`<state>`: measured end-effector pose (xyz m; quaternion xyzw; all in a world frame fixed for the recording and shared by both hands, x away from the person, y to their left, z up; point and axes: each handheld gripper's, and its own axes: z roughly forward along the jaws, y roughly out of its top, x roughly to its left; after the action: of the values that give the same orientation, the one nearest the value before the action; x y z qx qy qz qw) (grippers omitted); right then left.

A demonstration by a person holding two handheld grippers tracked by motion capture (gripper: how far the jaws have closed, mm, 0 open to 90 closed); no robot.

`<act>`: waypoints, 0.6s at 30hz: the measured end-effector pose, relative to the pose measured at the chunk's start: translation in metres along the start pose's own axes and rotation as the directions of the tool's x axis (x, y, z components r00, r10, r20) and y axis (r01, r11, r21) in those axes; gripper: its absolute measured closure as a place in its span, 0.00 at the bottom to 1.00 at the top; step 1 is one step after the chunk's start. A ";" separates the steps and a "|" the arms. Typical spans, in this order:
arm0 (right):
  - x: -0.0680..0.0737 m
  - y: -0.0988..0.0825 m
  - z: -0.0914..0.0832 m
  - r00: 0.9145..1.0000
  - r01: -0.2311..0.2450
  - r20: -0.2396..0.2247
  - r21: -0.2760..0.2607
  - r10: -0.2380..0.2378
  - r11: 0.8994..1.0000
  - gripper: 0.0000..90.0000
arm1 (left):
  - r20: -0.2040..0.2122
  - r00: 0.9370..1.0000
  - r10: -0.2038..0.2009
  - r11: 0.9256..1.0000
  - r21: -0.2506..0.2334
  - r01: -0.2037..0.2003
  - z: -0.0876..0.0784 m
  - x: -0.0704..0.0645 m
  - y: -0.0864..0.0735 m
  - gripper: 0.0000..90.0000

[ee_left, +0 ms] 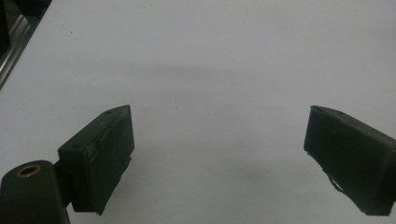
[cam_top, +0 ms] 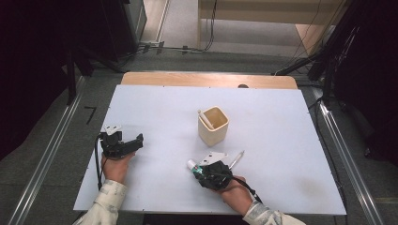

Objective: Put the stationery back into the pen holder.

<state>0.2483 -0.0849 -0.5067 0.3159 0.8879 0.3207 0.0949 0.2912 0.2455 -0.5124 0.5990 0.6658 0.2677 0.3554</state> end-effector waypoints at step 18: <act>-0.017 0.018 -0.032 0.999 -0.008 0.033 -0.117 0.012 0.993 0.71 | -0.003 1.000 0.004 1.000 0.003 -0.004 0.000 0.000 0.000 0.10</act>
<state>0.2586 -0.1009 -0.4712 0.3197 0.8643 0.3673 0.1264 0.2913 0.2452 -0.5128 0.6004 0.6654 0.2684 0.3530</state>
